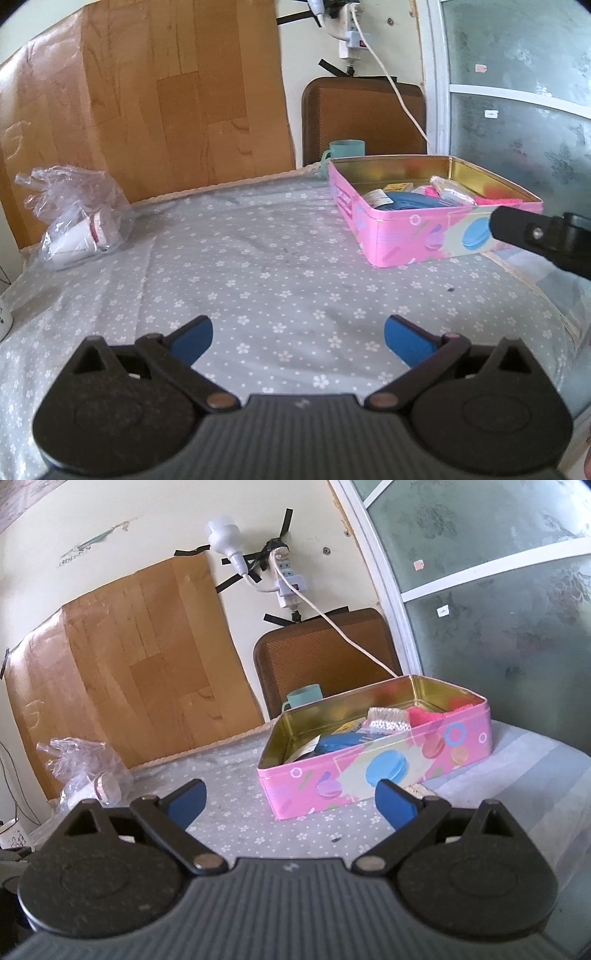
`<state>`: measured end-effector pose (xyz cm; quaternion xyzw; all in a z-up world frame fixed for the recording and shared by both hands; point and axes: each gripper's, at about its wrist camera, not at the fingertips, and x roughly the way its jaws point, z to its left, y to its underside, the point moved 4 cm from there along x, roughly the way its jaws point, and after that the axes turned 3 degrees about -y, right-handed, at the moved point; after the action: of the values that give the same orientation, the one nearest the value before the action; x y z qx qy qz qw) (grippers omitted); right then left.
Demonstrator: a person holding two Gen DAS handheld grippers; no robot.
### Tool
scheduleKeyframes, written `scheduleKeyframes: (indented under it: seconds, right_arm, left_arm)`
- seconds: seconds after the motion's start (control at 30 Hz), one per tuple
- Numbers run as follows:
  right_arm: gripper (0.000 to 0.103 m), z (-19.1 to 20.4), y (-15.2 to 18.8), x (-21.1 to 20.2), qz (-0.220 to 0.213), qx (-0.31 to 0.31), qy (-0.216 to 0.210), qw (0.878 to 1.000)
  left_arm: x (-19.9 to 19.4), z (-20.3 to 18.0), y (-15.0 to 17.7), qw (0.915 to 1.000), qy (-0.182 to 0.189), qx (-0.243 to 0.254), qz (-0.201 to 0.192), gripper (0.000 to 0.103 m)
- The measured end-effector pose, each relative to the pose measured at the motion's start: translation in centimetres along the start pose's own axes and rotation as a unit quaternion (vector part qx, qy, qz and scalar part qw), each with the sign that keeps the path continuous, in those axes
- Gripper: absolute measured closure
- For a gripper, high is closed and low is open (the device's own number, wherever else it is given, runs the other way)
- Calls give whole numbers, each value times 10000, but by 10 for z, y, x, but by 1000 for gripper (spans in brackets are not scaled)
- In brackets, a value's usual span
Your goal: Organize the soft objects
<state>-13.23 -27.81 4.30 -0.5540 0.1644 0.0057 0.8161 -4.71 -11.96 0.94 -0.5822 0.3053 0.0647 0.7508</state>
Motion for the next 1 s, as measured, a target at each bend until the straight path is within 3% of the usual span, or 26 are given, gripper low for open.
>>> scheduleKeyframes:
  seconds: [0.73,1.0]
  right_arm:
    - [3,0,5,6,127,-36,8,9999]
    - [3,1,7,11,209,-91,-24,9997]
  left_arm:
    - [-1,-4,0,9999,47,-2,114,0]
    - [5,-2,1,9986,375,-225,297,0]
